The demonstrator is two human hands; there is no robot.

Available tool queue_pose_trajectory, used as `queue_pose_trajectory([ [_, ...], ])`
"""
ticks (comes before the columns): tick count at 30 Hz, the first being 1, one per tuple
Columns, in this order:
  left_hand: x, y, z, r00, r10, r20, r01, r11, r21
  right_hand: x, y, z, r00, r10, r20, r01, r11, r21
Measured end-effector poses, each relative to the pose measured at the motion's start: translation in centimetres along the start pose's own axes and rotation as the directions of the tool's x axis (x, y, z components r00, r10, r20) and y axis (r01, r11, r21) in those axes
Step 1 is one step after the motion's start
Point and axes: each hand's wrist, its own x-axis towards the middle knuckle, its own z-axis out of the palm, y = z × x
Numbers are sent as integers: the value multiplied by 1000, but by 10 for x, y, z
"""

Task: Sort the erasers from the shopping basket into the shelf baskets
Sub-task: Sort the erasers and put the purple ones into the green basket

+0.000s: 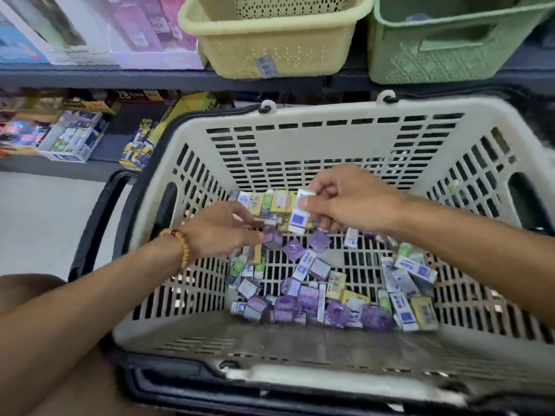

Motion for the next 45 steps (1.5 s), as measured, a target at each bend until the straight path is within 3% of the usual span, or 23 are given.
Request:
queue_pose_trajectory([
  [2, 12, -5, 9, 996, -59, 62, 48, 985, 164, -17, 8, -12, 1000, -15, -19, 15, 1000, -7],
  [5, 29, -19, 21, 997, -65, 32, 43, 882, 468, -29, 14, -21, 998, -47, -38, 45, 998, -46],
  [9, 43, -37, 32, 1000, -15, 25, -2, 821, 571, -32, 10, -29, 992, -113, -61, 108, 991, -77],
  [12, 47, -47, 42, 993, 10, -115, 73, 716, 694, -34, 10, -33, 987, -136, -81, 129, 988, -88],
  [24, 64, -53, 75, 968, -39, -248, 195, 741, 643, -35, 8, -26, 982, -174, -73, 166, 980, -110],
  [31, 56, -54, 66, 982, 4, -190, 111, 800, 590, -29, 12, -25, 989, -142, -52, 135, 984, -113],
  [35, 57, -55, 80, 984, 26, -174, 99, 735, 671, -26, 12, -26, 989, -133, -62, 125, 986, -112],
  [45, 52, -55, 81, 980, 137, -142, -10, 755, 656, -21, 15, -29, 992, -104, -75, 95, 989, -110],
])
